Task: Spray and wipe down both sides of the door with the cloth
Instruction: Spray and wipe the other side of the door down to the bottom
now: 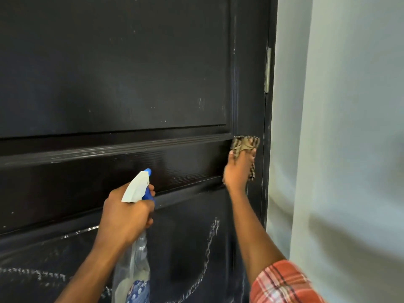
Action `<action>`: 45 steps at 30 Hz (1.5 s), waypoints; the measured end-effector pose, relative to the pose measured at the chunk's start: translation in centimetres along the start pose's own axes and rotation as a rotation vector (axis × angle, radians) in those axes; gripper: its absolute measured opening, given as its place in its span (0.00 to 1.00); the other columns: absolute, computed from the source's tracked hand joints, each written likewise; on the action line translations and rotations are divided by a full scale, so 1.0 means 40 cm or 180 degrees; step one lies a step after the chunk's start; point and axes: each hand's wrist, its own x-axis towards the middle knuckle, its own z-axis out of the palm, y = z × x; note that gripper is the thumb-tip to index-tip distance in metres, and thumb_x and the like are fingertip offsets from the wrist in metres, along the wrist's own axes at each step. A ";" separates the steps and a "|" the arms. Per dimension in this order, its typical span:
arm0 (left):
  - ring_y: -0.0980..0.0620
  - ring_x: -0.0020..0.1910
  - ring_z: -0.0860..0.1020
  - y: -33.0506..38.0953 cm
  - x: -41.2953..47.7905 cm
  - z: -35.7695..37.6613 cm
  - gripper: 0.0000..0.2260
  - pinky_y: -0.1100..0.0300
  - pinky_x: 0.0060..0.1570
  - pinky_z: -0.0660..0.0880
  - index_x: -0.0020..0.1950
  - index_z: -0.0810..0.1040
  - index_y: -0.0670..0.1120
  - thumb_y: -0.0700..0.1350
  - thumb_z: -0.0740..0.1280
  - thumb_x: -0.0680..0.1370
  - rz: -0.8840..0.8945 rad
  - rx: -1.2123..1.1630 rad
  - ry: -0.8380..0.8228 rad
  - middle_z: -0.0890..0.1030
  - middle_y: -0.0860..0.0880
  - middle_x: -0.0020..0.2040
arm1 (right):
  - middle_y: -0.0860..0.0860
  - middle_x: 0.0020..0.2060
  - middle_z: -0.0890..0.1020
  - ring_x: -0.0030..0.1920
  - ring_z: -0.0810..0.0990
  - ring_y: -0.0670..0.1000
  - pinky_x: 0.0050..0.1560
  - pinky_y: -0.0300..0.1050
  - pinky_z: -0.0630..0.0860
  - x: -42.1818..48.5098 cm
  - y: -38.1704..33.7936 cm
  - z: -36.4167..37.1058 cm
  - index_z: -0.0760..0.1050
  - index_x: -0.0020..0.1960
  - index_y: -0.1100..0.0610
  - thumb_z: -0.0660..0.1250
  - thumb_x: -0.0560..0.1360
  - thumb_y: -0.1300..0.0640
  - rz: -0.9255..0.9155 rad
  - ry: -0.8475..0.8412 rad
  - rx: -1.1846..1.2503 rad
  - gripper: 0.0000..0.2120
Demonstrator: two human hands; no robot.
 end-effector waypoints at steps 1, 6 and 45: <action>0.47 0.35 0.77 0.002 0.003 0.003 0.14 0.55 0.32 0.76 0.43 0.81 0.45 0.28 0.65 0.70 -0.0006 -0.0013 0.0005 0.82 0.42 0.43 | 0.62 0.73 0.65 0.76 0.56 0.58 0.74 0.34 0.41 -0.032 -0.030 0.017 0.61 0.74 0.66 0.61 0.79 0.64 -0.0259 0.0009 -0.0041 0.25; 0.48 0.32 0.76 0.008 0.013 0.035 0.13 0.57 0.30 0.75 0.42 0.81 0.45 0.28 0.64 0.68 -0.0007 -0.0011 0.0040 0.81 0.43 0.38 | 0.56 0.77 0.58 0.78 0.48 0.58 0.78 0.54 0.45 -0.223 -0.113 0.083 0.55 0.77 0.59 0.55 0.72 0.63 -0.2255 -0.1008 -0.0384 0.33; 0.51 0.26 0.70 -0.079 -0.090 -0.056 0.14 0.59 0.26 0.71 0.42 0.81 0.41 0.26 0.61 0.67 -0.0329 -0.0208 0.0301 0.75 0.49 0.29 | 0.64 0.76 0.57 0.77 0.46 0.65 0.77 0.52 0.43 -0.112 -0.057 0.044 0.60 0.74 0.69 0.59 0.81 0.57 -0.0163 -0.0297 0.0017 0.25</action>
